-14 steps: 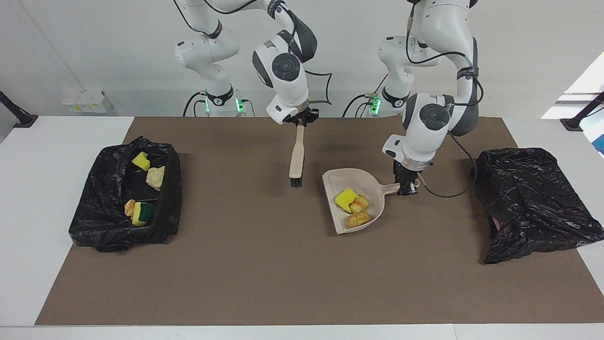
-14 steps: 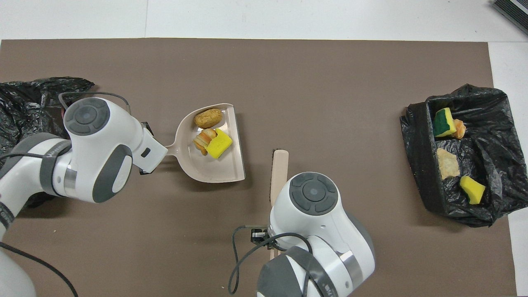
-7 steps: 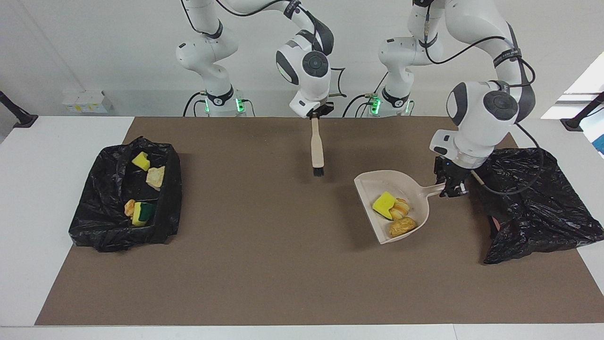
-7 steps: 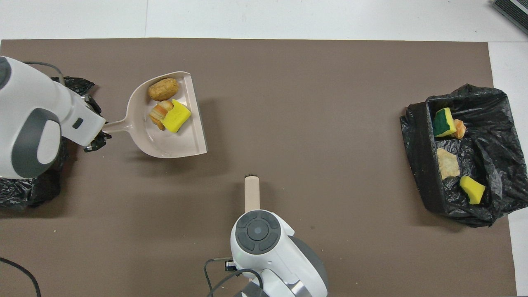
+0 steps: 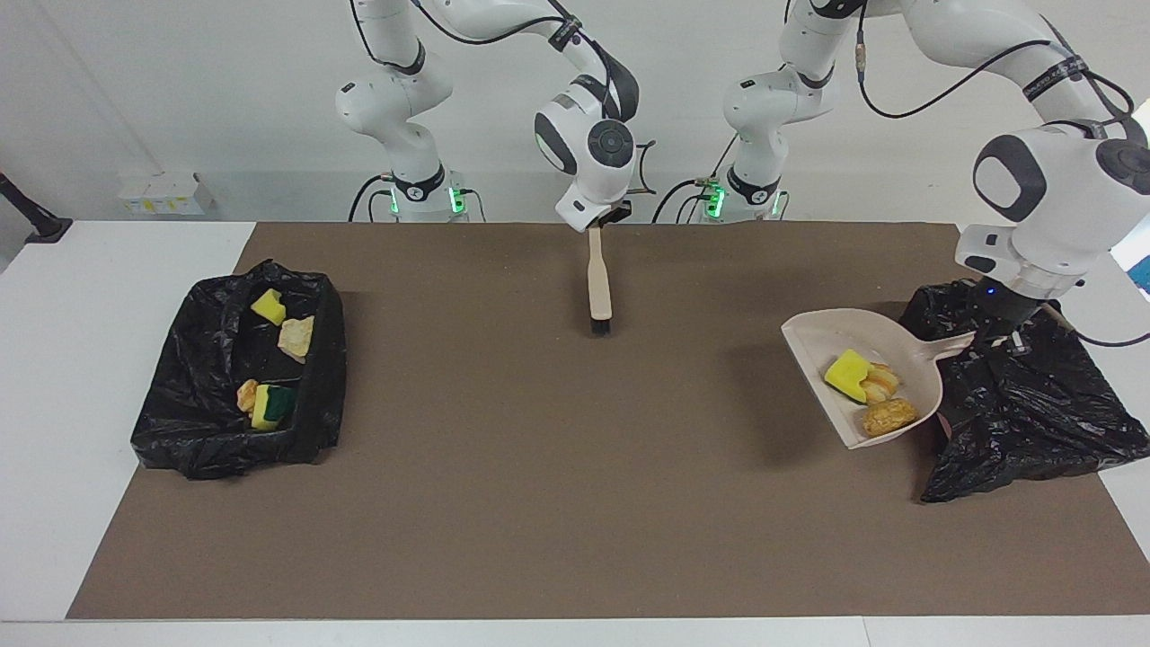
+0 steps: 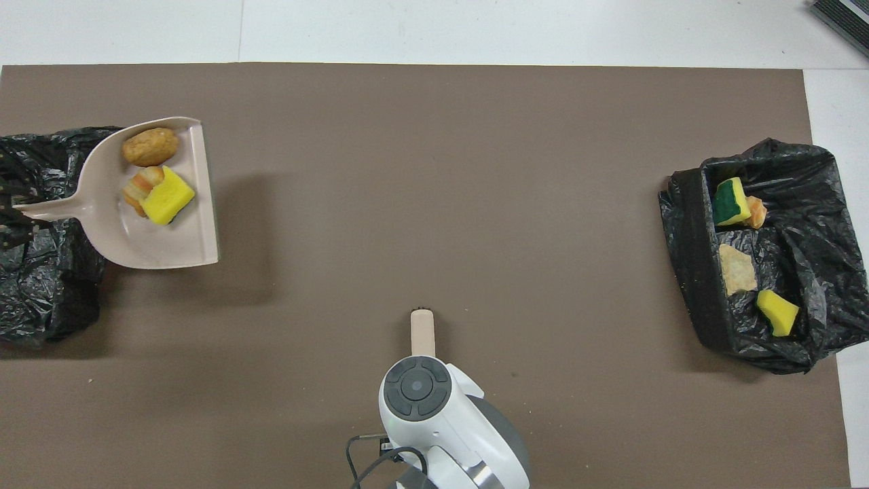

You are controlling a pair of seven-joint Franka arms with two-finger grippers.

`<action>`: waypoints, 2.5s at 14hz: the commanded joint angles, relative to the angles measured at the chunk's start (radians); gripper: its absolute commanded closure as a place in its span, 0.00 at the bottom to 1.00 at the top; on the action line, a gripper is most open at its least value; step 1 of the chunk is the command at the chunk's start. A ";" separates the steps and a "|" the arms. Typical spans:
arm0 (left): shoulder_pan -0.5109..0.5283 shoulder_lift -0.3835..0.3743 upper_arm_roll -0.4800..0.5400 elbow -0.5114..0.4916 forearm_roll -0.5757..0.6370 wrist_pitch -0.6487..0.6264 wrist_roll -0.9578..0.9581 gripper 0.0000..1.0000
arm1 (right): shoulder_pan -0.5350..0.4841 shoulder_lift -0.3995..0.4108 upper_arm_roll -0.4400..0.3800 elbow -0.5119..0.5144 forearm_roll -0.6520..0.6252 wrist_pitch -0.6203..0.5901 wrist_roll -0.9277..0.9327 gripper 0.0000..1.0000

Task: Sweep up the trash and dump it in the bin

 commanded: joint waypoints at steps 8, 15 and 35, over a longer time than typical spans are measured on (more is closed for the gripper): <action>0.244 0.105 -0.010 0.230 0.278 0.051 0.338 1.00 | -0.013 0.002 0.002 -0.035 0.008 0.038 -0.003 0.78; 0.206 0.063 0.013 0.141 0.621 0.120 0.116 1.00 | -0.084 -0.049 -0.007 0.006 0.000 0.038 -0.006 0.02; -0.003 -0.124 0.001 -0.028 1.260 -0.137 -0.288 1.00 | -0.639 -0.064 -0.018 0.492 -0.350 -0.090 -0.751 0.00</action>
